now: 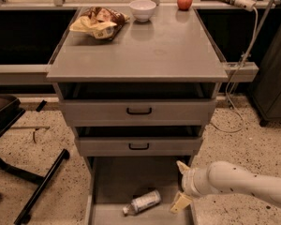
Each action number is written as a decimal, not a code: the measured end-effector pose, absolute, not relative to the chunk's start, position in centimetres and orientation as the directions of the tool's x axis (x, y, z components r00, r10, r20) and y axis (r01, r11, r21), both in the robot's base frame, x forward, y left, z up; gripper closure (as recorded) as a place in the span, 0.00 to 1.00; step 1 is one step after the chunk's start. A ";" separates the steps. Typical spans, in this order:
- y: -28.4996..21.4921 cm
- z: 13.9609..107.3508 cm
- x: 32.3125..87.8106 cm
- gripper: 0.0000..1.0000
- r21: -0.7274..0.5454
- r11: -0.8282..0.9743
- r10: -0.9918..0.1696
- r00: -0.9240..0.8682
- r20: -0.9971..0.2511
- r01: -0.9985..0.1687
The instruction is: Pick blue plastic bottle from bottom drawer and place on counter
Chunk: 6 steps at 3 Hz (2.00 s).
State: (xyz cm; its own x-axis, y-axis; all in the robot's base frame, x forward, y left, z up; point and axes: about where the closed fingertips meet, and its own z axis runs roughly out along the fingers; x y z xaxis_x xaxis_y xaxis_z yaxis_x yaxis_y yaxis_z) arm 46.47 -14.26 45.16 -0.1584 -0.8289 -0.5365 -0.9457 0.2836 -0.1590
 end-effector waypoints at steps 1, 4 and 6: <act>-14.3 45.2 46.5 0.00 -0.159 0.284 -0.829 -0.158 -0.537 -0.946; -10.7 38.4 49.1 0.00 -0.226 0.184 -0.842 -0.034 -0.539 -0.957; -7.8 32.2 49.7 0.00 -0.211 0.120 -0.841 0.013 -0.541 -0.970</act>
Offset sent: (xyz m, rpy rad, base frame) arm 0.0105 0.0089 -0.0277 0.0058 -0.0429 0.0126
